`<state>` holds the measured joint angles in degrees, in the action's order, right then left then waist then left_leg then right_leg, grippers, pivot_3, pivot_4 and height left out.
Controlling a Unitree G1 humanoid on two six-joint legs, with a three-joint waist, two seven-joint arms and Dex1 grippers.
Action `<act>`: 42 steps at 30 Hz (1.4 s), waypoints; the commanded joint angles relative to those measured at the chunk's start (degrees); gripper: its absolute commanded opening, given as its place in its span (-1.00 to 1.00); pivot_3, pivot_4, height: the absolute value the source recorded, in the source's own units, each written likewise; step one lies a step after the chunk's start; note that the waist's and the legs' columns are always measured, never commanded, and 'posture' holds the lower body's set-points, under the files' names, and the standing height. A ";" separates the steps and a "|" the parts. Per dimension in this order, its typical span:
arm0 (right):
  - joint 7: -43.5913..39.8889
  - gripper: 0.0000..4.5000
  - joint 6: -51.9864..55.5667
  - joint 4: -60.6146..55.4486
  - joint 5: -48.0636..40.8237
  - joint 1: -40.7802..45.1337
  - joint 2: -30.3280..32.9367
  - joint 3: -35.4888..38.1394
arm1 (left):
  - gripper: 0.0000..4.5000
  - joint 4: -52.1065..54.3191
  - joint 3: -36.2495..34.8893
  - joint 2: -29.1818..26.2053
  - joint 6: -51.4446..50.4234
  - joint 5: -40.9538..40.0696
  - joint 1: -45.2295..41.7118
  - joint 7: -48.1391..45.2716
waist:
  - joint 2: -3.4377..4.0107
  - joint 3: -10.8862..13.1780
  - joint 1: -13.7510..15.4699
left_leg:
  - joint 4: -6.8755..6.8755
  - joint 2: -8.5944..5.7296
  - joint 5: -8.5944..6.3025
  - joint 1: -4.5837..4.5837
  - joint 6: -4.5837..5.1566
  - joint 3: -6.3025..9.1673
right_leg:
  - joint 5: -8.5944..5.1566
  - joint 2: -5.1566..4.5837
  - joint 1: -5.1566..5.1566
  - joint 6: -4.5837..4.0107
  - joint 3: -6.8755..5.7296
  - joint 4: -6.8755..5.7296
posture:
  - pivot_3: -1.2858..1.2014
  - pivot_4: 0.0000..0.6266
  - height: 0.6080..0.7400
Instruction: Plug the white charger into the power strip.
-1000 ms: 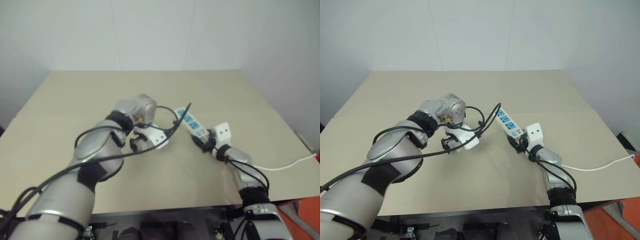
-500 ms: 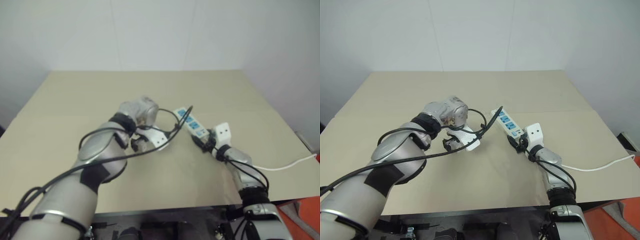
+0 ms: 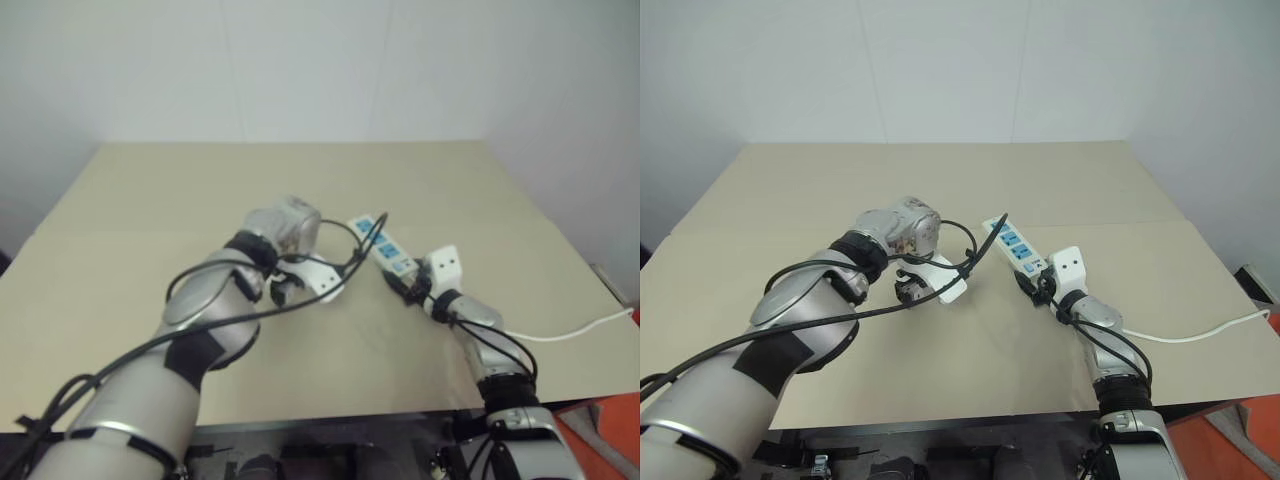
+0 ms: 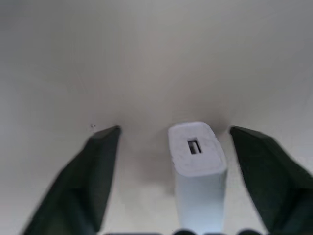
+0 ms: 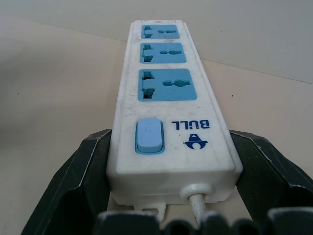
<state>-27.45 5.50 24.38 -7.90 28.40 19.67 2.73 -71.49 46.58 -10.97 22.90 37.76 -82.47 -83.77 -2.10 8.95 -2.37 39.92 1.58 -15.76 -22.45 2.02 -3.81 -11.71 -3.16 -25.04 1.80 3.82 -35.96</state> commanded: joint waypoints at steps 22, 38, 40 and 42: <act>-14.97 0.50 -6.85 3.12 -1.00 2.29 4.64 -2.04 | -0.54 18.25 -27.96 -10.78 -13.21 -37.80 -1.28 -8.73 | 0.00 0.01 -0.48 | 0.00 0.03 0.00 -0.17 0.00 0.03 | 0.01 -0.01 -0.18 0.01 -0.01 -0.01 | 0.03 -0.52 1.00; -52.45 0.50 -16.92 19.42 -3.56 17.52 -0.34 -9.53 | -0.54 48.93 -42.47 -26.45 -48.72 -70.21 30.18 -7.56 | 0.06 0.04 -1.61 | 0.05 0.16 0.04 -0.01 -0.08 0.13 | 0.05 -0.01 -0.15 -0.04 -0.09 -0.52 | 0.03 -0.52 1.00; -53.84 0.50 -18.50 21.51 -2.68 17.77 -1.37 -10.12 | -0.54 49.76 -41.57 -26.22 -47.75 -68.23 33.51 -6.78 | 0.07 0.04 -1.21 | 0.06 0.15 0.06 -0.01 -0.10 0.13 | 0.05 -0.04 -0.15 -0.04 -0.12 -0.55 | 0.03 -0.52 1.00; -54.03 0.50 -19.60 23.06 -1.88 17.75 -1.99 -10.67 | -0.54 49.89 -40.81 -25.58 -45.50 -66.28 35.33 -6.23 | 0.07 0.04 -0.97 | 0.10 0.12 0.08 0.01 -0.13 0.12 | 0.05 -0.05 -0.13 -0.04 -0.14 -0.61 | 0.03 -0.52 1.00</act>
<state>-80.54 -11.90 47.34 -9.59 44.89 17.95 -8.38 -23.39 5.87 -36.63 -24.32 -29.53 -46.84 -90.53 -2.03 8.99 -3.33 40.04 1.67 -15.68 -22.43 1.87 -3.69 -11.66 -3.22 -25.17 1.76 3.68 -36.63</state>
